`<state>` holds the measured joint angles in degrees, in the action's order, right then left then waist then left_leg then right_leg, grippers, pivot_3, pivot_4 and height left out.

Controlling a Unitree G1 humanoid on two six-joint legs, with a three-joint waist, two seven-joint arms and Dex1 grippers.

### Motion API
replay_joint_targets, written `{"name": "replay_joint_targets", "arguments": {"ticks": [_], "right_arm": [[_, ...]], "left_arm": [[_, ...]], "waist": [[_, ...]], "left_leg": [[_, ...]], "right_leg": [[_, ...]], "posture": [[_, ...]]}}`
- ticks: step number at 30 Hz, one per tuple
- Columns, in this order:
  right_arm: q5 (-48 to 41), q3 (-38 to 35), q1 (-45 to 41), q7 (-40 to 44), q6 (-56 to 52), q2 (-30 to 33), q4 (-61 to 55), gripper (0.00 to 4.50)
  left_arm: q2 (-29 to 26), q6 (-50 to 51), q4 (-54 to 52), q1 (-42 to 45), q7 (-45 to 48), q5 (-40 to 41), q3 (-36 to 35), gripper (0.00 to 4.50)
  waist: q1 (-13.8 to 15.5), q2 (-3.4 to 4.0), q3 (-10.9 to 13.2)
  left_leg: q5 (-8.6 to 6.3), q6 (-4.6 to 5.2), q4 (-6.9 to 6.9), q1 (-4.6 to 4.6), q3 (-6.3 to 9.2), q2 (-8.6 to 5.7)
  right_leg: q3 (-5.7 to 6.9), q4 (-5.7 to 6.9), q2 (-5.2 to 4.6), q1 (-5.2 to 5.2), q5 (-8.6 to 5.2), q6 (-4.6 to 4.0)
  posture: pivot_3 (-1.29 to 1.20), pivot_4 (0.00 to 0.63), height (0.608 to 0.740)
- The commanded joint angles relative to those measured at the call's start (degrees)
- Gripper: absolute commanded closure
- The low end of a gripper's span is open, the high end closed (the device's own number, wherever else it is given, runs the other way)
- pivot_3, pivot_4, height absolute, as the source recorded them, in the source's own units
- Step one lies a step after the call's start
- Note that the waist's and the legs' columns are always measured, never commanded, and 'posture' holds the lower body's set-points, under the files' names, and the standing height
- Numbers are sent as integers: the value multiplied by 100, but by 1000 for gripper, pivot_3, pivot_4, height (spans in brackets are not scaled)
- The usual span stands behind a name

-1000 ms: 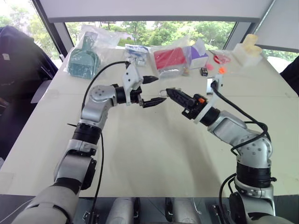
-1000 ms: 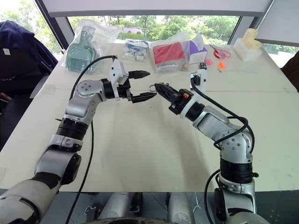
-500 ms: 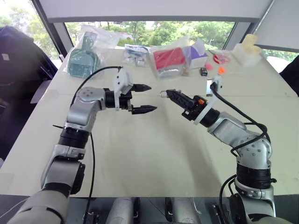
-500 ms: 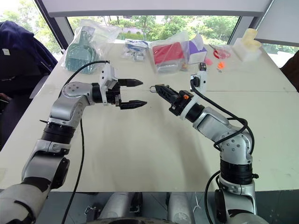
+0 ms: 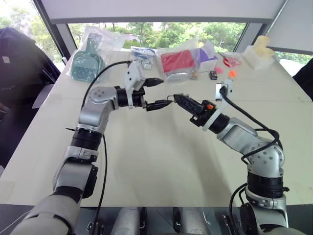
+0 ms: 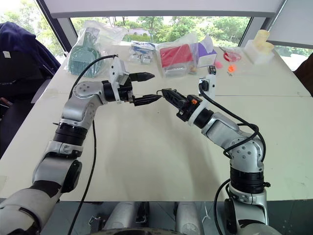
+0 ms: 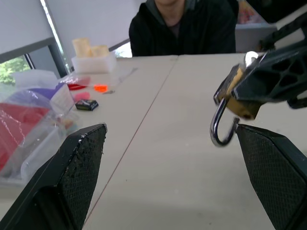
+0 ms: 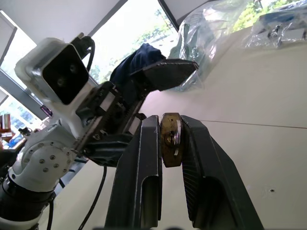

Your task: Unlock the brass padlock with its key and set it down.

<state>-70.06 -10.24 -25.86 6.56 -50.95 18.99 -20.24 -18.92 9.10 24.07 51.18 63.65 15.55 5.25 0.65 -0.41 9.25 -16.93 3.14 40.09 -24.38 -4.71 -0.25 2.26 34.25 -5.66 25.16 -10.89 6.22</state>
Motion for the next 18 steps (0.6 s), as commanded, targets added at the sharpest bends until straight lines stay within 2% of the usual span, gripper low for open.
{"name": "replay_joint_targets", "arguments": {"ticks": [1,6,11,18], "right_arm": [[-278,36,14,-13,-20,-60,-361,3952],[-394,162,147,-89,-37,-95,-444,3952],[-419,223,241,-168,-7,-120,-477,3952],[-456,132,231,-218,50,-96,-406,3952]], "left_arm": [[100,-385,278,339,-101,-126,-20,51],[273,-730,749,640,-333,-196,-132,51],[287,-764,759,659,-304,-156,-169,51],[-53,-584,548,256,-173,-329,-31,51]], "waist": [[1,0,0],[-7,0,0],[-10,0,0],[-27,0,0]], "left_leg": [[0,0,0,0,0,0],[0,0,0,0,0,0],[0,0,0,0,1,1],[0,0,-1,0,1,2]], "right_leg": [[0,0,0,0,0,0],[0,0,0,0,0,0],[0,0,0,1,0,0],[0,0,0,2,0,0]], "posture": [[0,150,740],[0,150,740],[0,150,740],[0,150,740]]}}
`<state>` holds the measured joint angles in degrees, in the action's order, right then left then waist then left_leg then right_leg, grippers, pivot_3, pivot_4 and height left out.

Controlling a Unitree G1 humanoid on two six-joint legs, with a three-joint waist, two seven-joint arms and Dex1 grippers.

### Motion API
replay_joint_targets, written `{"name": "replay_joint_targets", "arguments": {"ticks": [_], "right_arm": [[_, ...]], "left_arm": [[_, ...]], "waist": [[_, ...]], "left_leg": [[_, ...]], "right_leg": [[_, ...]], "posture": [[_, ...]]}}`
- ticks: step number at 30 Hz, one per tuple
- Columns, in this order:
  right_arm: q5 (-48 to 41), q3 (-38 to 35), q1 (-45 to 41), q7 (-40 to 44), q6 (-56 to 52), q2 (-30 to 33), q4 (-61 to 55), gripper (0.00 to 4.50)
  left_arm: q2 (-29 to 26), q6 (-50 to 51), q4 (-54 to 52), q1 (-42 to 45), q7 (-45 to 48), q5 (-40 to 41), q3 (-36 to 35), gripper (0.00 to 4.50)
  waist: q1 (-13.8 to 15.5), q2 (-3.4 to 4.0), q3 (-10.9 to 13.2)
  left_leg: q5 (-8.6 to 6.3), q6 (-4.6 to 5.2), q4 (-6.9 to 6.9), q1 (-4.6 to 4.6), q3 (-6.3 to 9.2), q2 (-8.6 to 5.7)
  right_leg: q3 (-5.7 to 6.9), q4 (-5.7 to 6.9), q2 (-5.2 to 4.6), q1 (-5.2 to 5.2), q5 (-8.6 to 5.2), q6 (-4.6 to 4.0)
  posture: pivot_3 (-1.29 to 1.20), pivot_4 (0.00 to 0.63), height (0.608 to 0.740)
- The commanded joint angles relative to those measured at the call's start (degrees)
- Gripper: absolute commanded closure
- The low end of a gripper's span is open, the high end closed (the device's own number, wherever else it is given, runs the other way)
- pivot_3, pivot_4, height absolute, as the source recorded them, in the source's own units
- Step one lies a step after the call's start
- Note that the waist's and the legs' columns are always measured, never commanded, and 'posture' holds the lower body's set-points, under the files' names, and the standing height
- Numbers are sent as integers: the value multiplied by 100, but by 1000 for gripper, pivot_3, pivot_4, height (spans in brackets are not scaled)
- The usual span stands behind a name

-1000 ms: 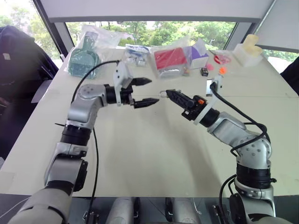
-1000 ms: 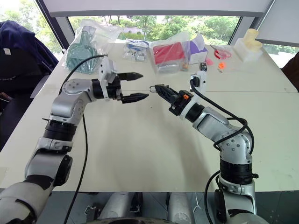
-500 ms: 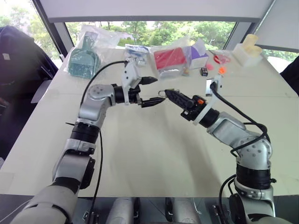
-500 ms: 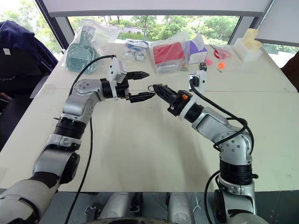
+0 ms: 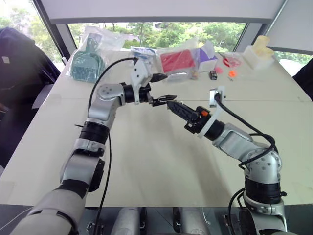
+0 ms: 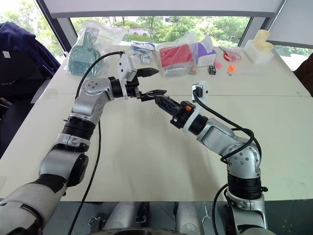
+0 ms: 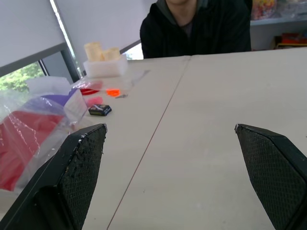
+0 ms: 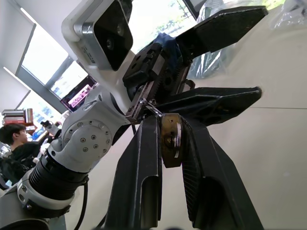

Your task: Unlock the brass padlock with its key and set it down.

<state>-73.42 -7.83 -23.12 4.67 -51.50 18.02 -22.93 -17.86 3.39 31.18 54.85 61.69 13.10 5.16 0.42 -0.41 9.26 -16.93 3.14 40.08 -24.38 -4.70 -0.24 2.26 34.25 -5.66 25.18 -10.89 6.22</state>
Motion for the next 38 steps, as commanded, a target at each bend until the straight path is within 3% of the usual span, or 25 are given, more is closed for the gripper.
{"name": "replay_joint_targets", "arguments": {"ticks": [1,5,9,14,20,23,29,34,38], "right_arm": [[-177,-155,-28,-79,113,-7,-126,3952],[-353,-418,114,-566,-29,118,233,3952],[6,-232,142,-674,-565,510,1077,3952],[522,-25,-388,-273,-796,510,2268,3952],[1451,233,-889,430,-828,641,3194,3952],[2077,564,-976,840,-809,916,3211,3083],[3030,1003,-669,1549,-657,1824,2445,87],[3326,542,-49,1887,-485,2527,1587,87],[3110,-418,752,2287,-75,2775,637,87]], "left_arm": [[-244,4,-159,-195,-14,-157,3,51],[-782,486,-527,-748,274,-183,82,51],[-1322,1887,-2177,-1537,650,528,-36,51],[-1490,2795,-3367,-1984,311,818,-57,51],[-1462,3127,-3809,-2178,-63,954,-66,51],[-1475,3134,-3875,-2262,-130,977,-35,0],[-1514,3199,-3826,-2313,-180,1030,-58,0],[-1586,3301,-3868,-2484,-290,1081,-88,0],[-1578,3459,-3944,-2713,-501,1182,-207,0]], "waist": [[-7,0,0],[-23,0,0],[-67,0,0],[-103,2,1],[-115,4,1],[-110,4,1],[-40,4,1],[22,4,1],[33,4,2]], "left_leg": [[0,0,0,0,0,0],[0,0,-1,0,0,1],[0,-2,-4,-1,0,1],[2,-5,-1,-1,-1,-6],[4,-8,-6,1,0,-2],[4,-8,-6,1,-1,-1],[4,-7,-1,1,1,-5],[3,-7,-1,1,0,-4],[4,-8,-1,0,0,-3]], "right_leg": [[0,0,0,0,0,0],[0,1,0,1,0,0],[-1,0,-7,1,-1,-2],[-5,-2,-20,0,-12,-24],[-4,2,-6,4,-1,-4],[-4,1,-4,4,-1,-3],[-4,-2,-5,-3,-2,-4],[-4,-8,-7,-2,-7,-13],[-4,-7,-7,0,-11,-21]], "posture": [[0,150,740],[0,150,740],[0,150,740],[0,150,740],[0,150,740],[0,150,740],[0,150,740],[0,150,740],[0,150,740]]}}
